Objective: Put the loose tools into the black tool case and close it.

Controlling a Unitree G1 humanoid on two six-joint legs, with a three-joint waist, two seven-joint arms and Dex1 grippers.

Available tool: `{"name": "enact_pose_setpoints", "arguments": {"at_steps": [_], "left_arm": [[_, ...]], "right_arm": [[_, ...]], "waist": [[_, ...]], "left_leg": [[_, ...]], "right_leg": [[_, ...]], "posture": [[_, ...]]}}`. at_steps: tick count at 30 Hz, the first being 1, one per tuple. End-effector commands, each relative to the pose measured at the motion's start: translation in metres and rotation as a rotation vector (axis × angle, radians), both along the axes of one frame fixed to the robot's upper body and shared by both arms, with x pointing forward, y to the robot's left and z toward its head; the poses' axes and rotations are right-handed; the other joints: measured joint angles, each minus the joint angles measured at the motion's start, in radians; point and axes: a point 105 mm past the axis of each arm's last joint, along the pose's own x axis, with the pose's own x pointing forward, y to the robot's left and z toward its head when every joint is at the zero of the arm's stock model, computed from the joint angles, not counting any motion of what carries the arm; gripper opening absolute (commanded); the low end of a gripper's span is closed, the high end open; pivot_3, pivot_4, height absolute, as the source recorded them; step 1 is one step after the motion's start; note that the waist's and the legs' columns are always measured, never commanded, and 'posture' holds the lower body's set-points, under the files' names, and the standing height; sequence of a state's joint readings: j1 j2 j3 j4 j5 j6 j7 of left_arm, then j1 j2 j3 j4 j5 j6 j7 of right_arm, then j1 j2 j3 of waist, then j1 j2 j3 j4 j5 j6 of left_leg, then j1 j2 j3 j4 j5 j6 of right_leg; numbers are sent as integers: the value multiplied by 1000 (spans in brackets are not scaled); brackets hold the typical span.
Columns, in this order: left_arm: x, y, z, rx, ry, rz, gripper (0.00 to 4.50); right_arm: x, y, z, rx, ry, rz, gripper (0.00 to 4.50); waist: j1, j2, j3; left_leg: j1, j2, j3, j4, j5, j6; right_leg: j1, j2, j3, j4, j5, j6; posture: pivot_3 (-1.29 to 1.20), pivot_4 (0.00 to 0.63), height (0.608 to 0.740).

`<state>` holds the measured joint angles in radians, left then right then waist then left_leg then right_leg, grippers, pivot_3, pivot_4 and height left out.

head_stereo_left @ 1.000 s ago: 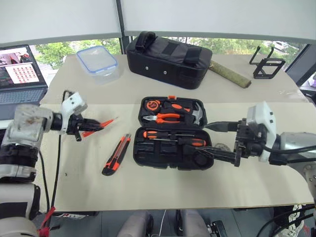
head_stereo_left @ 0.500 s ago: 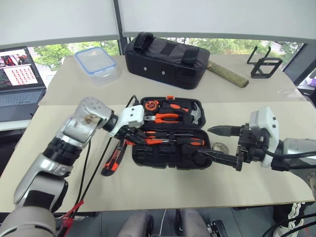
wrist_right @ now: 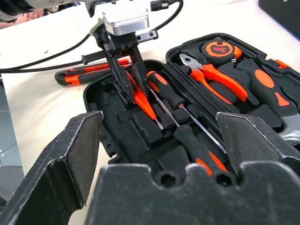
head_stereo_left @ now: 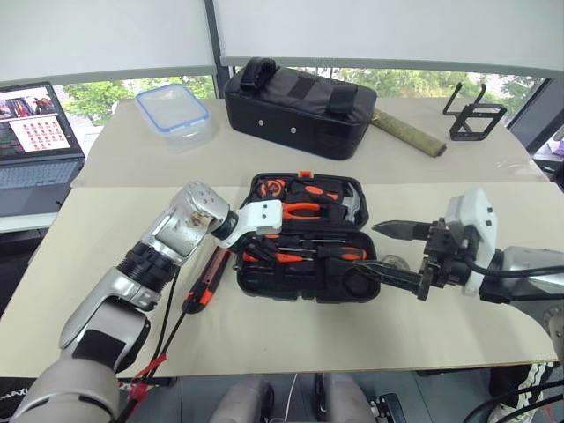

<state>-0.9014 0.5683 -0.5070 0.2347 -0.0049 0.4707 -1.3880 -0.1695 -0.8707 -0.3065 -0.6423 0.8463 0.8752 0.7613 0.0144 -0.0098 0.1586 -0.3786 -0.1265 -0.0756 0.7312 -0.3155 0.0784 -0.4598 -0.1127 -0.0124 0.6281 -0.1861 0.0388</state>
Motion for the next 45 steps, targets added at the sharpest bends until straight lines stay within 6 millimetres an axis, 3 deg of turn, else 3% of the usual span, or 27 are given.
{"name": "enact_pose_setpoints", "arguments": {"at_steps": [1, 7, 11, 15, 16, 20, 23, 33, 40, 45], "left_arm": [[2, 1, 2, 12, -11, 1, 927], [-14, 2, 40, -131, 70, -35, 3224], [-15, 7, 47, -183, 72, -33, 3224], [-10, 8, 42, -228, 43, -17, 2202], [-9, 7, 41, -237, 38, -17, 1633], [-4, 5, 27, -285, 20, 13, 89], [2, 2, 15, -318, -2, 57, 36], [-5, 13, -34, -274, 6, 115, 36], [-8, 14, -37, -317, 18, 143, 36], [-14, 5, -39, -341, 42, 139, 36]], "right_arm": [[0, 1, 10, 20, -58, 0, 4500], [-4, 3, 6, 26, -40, 15, 4500], [-3, 3, 4, 22, -35, 14, 4500], [-2, 2, 4, 23, -32, 14, 4500], [-2, 2, 4, 23, -31, 15, 4500], [-2, 2, 4, 25, -28, 14, 4500], [-2, 1, 4, 25, -21, 15, 4500], [-4, 1, 1, 42, 7, 10, 4500], [0, 0, 1, 55, 18, 8, 4500], [2, 1, 1, 65, 22, 11, 4500]], "waist": [[0, 0, 0], [-2, 0, 0], [-1, 0, 0], [0, 0, 0], [0, 0, 0], [0, 0, 0], [1, 0, 0], [0, 0, -1], [-1, 1, -4], [-1, 2, -5]], "left_leg": [[0, 0, 0, 0, 0, 0], [-1, 0, 0, 0, 0, 0], [-1, 0, 0, 0, 0, 0], [0, 0, 0, 0, 0, 0], [0, 0, 0, 0, 0, 0], [0, 0, 0, 0, 0, 0], [0, 0, 0, 0, 0, 0], [5, 0, 0, 0, 0, 0], [6, 0, 0, -1, 0, 0], [7, 0, 1, -1, 0, 0]], "right_leg": [[0, 0, 0, 0, 0, 0], [-1, 0, 0, 1, 0, 0], [-1, 1, 0, 1, 0, 0], [-1, 1, 0, 0, 0, 0], [-1, 1, 0, 0, 0, 0], [0, 1, 0, 0, 0, 0], [0, 0, 0, 0, 0, 0], [3, 0, 1, 0, 0, 0], [4, 0, 2, 1, 0, 0], [4, 0, 2, 1, 0, 0]], "posture": [[0, 150, 714], [0, 150, 714], [0, 150, 714], [0, 150, 714], [0, 150, 714], [0, 150, 714], [0, 150, 714], [0, 150, 714], [0, 150, 714], [0, 150, 714]]}}
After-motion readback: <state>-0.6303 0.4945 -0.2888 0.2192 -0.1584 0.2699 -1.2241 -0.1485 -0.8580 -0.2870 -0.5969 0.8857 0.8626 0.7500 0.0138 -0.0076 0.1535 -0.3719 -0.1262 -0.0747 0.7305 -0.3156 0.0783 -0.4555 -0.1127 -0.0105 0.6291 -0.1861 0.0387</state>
